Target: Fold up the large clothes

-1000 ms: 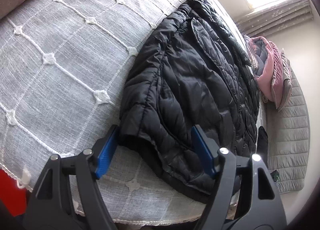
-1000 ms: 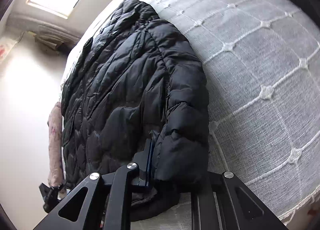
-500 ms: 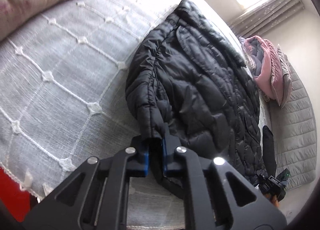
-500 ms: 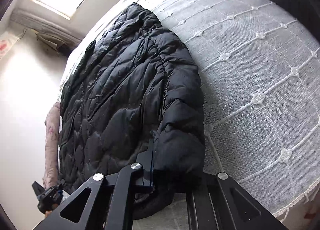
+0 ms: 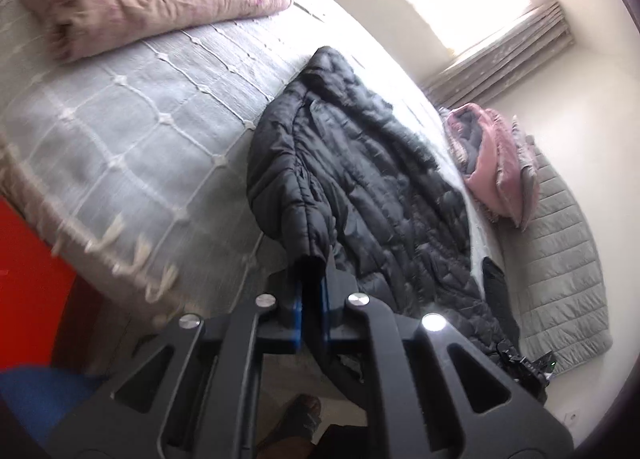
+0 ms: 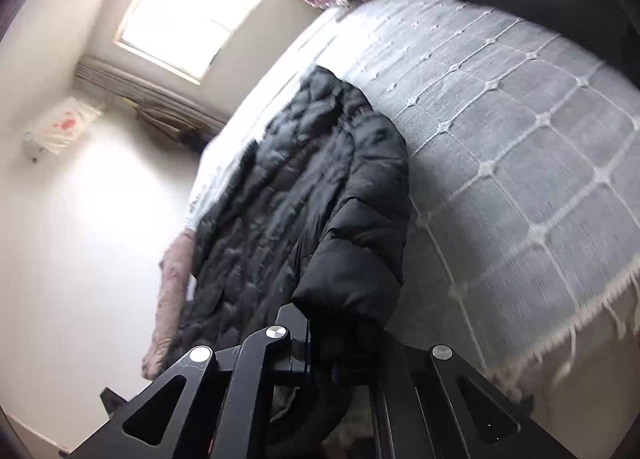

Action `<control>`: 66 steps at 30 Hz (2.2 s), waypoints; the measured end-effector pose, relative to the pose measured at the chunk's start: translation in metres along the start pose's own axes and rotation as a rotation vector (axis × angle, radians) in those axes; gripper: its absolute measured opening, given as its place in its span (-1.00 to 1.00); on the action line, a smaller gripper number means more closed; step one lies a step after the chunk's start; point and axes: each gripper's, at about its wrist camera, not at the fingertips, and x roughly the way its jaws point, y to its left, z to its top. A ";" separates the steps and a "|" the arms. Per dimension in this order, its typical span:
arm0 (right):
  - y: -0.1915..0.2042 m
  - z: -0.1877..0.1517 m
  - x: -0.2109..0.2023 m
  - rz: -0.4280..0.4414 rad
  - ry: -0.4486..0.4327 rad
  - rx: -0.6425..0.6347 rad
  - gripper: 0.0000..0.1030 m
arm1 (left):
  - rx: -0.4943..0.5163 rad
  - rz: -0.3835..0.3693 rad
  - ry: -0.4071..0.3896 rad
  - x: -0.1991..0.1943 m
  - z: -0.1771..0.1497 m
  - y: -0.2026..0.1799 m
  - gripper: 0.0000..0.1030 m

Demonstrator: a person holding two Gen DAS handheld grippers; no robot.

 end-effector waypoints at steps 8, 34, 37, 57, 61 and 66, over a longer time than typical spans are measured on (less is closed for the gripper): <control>0.053 -0.010 -0.081 0.210 -0.128 -0.115 -0.91 | 0.066 -0.108 -0.163 -0.092 -0.002 -0.030 -0.87; 0.062 0.197 0.101 0.069 -0.284 0.197 0.55 | -0.006 0.136 -0.113 0.086 0.199 -0.069 0.58; 0.053 0.194 0.111 -0.113 -0.299 0.048 0.64 | 0.009 0.134 -0.093 0.103 0.196 -0.052 0.68; 0.109 0.211 0.203 -0.358 -0.171 -0.346 -0.88 | 0.114 0.171 -0.138 0.162 0.197 -0.059 -0.87; 0.117 0.229 0.223 -0.416 -0.218 -0.343 -0.88 | 0.138 0.196 -0.187 0.175 0.212 -0.080 -0.88; 0.087 0.231 0.262 -0.538 -0.159 -0.302 -0.88 | 0.165 0.286 -0.132 0.234 0.219 -0.069 -0.88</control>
